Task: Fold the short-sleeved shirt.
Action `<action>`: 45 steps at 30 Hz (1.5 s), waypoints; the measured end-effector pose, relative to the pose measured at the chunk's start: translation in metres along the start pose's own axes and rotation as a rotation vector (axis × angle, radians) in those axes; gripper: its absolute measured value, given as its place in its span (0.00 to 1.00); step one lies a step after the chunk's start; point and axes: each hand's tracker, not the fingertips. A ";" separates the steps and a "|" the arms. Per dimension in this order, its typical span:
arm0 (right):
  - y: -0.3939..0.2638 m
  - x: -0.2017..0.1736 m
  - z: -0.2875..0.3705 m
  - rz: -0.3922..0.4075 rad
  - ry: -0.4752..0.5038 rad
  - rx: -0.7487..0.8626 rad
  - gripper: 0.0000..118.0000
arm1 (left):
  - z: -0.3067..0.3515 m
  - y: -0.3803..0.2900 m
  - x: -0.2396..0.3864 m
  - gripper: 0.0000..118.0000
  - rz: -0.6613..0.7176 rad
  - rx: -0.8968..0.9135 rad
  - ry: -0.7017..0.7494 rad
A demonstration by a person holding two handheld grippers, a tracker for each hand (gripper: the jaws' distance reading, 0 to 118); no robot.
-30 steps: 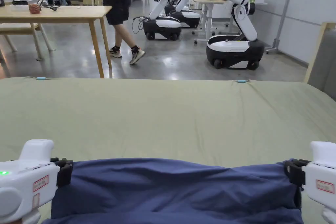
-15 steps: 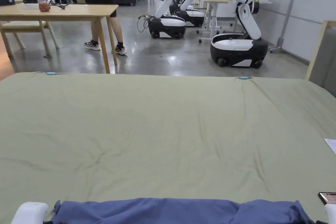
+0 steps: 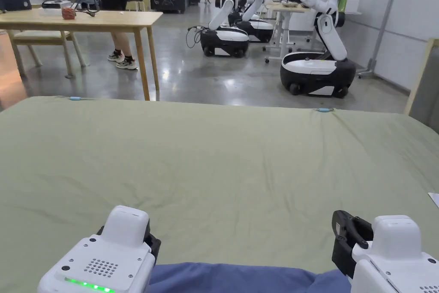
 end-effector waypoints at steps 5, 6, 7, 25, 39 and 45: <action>0.000 -0.007 0.003 0.026 0.006 -0.013 0.02 | 0.002 -0.019 -0.044 0.14 0.197 -0.032 -0.036; 0.000 -0.006 0.005 0.029 0.010 -0.013 0.02 | 0.002 -0.029 -0.060 0.50 0.264 -0.045 -0.038; 0.000 -0.007 0.007 0.031 0.013 -0.013 0.02 | 0.004 -0.036 -0.074 0.82 0.321 -0.077 -0.037; -0.017 -0.033 -0.007 -0.087 0.093 -0.131 0.02 | -0.091 -0.179 -0.129 0.72 1.380 -0.277 -0.663; -0.019 -0.043 -0.008 -0.056 0.097 -0.159 0.02 | -0.068 -0.140 -0.180 0.11 0.988 -0.317 -0.291; -0.011 -0.042 -0.005 -0.067 0.109 -0.139 0.02 | -0.023 -0.029 -0.117 0.11 0.435 -0.172 -0.265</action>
